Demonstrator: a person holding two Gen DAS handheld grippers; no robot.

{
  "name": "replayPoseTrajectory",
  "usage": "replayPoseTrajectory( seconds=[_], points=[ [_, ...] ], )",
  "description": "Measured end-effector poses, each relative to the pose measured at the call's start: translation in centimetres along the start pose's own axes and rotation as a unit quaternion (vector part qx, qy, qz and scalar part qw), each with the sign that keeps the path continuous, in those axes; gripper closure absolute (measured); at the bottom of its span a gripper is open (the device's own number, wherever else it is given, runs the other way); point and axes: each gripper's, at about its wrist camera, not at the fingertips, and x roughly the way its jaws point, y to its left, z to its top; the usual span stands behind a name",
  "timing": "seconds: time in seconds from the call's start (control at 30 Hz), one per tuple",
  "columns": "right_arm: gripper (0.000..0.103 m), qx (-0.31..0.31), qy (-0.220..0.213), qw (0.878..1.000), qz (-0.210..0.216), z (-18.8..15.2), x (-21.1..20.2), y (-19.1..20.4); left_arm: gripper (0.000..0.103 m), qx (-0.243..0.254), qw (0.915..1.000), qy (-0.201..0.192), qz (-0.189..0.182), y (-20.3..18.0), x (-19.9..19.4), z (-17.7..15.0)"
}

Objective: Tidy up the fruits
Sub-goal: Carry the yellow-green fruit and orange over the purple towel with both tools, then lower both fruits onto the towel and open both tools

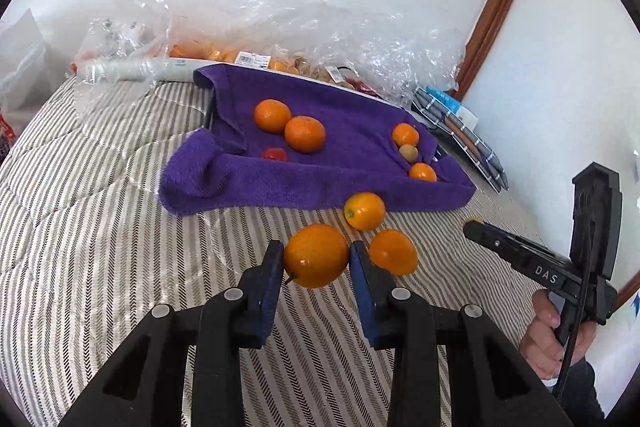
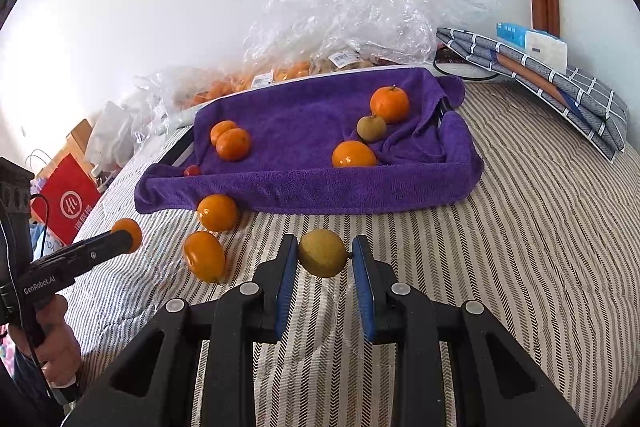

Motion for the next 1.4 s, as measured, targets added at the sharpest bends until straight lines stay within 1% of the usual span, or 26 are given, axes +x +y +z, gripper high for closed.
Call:
replayPoseTrajectory(
  seconds=[0.17, 0.3, 0.37, 0.43, 0.53, 0.67, 0.83, 1.0, 1.13, 1.23, 1.3, 1.33, 1.4],
  points=[
    [0.075, 0.009, -0.006, 1.000, 0.004, 0.0, -0.3, -0.4, 0.071, -0.015, 0.9997, -0.015, 0.009, 0.6, -0.5, 0.1],
    [0.075, 0.016, -0.009, 1.000, -0.004, 0.2, -0.6, -0.7, 0.071, -0.036, 0.9989, -0.026, 0.013, 1.3, -1.0, 0.3],
    [0.075, 0.018, -0.011, 1.000, -0.009, 0.4, -0.9, -0.8, 0.071, -0.038, 0.9986, -0.036, 0.012, 1.5, -1.4, 0.4],
    [0.075, 0.019, -0.014, 1.000, -0.010, 0.9, -1.4, -0.9, 0.071, -0.036, 0.9981, -0.043, 0.024, 1.5, -1.7, 0.7],
    [0.075, 0.010, -0.026, 0.999, -0.020, 2.1, -2.2, -0.6, 0.071, -0.043, 0.9979, -0.045, 0.020, 1.8, -1.8, 1.7],
    [0.075, -0.010, -0.042, 0.999, -0.031, 4.6, -2.3, -0.2, 0.071, -0.037, 0.9971, -0.054, 0.039, 1.6, -1.3, 4.0],
    [0.075, -0.022, -0.061, 0.997, -0.031, 7.5, -1.2, 0.1, 0.071, -0.055, 0.9963, -0.052, 0.041, 1.8, 1.3, 7.2],
    [0.075, -0.029, -0.070, 0.996, -0.042, 9.6, 0.9, -0.5, 0.071, -0.063, 0.9944, -0.053, 0.067, 1.5, 4.8, 9.6],
    [0.075, -0.023, -0.053, 0.997, -0.052, 9.5, 3.3, -1.6, 0.071, -0.078, 0.9936, -0.043, 0.069, 1.7, 7.2, 9.6],
    [0.075, -0.011, -0.050, 0.997, -0.057, 8.5, 4.3, -2.6, 0.071, -0.074, 0.9941, -0.036, 0.070, 1.9, 7.7, 8.9],
    [0.075, -0.007, -0.043, 0.997, -0.069, 8.4, 4.9, -3.0, 0.071, -0.073, 0.9941, -0.029, 0.075, 2.0, 8.1, 8.9],
    [0.075, -0.010, -0.046, 0.996, -0.073, 8.4, 4.9, -3.0, 0.071, -0.079, 0.9940, -0.026, 0.071, 2.2, 8.3, 8.9],
    [0.075, -0.005, -0.042, 0.997, -0.067, 8.3, 5.2, -3.1, 0.071, -0.087, 0.9940, -0.024, 0.062, 2.5, 8.5, 8.8]
  ],
)
